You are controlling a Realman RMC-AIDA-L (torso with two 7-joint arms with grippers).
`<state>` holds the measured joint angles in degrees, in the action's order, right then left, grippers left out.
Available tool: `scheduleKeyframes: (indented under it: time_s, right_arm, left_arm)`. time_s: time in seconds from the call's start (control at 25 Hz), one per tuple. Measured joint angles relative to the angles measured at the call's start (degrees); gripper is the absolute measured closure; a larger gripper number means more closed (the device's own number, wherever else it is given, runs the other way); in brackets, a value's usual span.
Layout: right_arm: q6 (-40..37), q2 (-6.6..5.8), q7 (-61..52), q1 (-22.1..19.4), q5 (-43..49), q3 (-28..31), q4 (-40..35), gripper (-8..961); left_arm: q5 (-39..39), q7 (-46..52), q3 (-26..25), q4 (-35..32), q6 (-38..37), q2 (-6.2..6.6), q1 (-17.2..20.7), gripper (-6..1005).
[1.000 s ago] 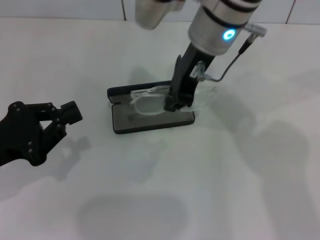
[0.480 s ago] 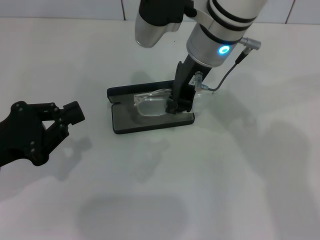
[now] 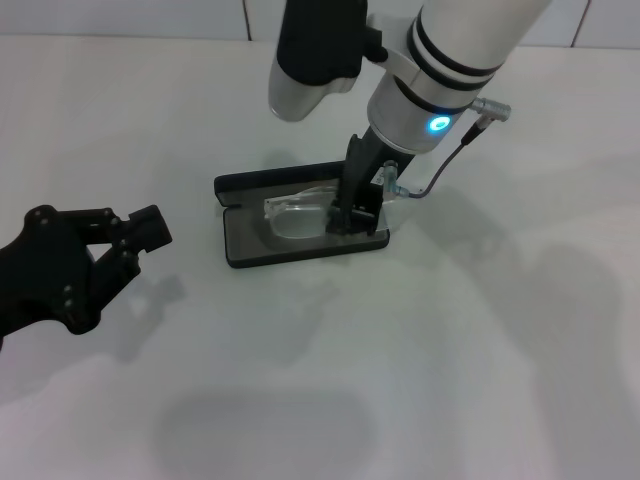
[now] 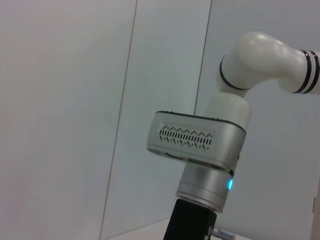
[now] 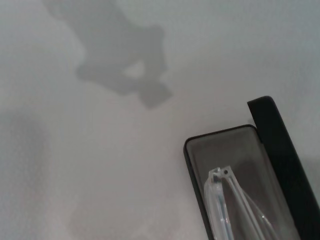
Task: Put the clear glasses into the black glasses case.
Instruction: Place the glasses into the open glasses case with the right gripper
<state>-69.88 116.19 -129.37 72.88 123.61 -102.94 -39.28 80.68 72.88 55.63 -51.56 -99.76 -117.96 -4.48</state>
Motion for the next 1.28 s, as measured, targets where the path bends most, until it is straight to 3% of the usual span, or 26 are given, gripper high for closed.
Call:
scheduleKeyframes:
  time_s: [1.28]
  right_arm:
    - [7.4,0.0,0.7,-2.2,-3.3,-7.6,-1.6,771]
  left_arm:
    - [1.3,-0.2,0.0,0.0,0.2,-0.25,-0.1,934]
